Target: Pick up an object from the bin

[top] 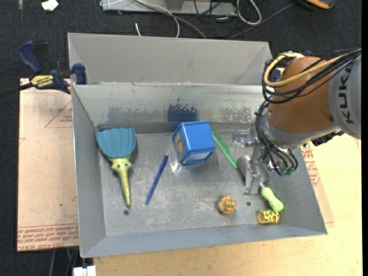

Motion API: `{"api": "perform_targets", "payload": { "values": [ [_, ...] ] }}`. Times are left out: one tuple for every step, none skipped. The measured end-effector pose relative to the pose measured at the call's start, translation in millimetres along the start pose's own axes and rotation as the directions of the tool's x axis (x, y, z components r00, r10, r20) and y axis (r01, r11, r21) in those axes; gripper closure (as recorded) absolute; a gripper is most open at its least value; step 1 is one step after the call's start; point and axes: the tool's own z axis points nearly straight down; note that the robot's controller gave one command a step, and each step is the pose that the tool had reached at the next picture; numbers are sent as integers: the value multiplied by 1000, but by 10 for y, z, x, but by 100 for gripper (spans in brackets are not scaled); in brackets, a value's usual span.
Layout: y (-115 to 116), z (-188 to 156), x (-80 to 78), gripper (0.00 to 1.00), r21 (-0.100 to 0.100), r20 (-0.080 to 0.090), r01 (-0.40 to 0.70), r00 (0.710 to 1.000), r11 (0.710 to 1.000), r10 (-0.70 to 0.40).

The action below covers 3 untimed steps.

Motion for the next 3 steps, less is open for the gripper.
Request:
{"api": "perform_targets", "payload": {
  "values": [
    [2, -46, -14, 0, 1, 7, 2, 1000, 1000, -2],
    [48, 516, 229, 0, 3, 13, 236, 972, 972, -236],
    [-463, 877, -107, 0, 1, 11, 114, 993, 993, -114]
  ]
}}
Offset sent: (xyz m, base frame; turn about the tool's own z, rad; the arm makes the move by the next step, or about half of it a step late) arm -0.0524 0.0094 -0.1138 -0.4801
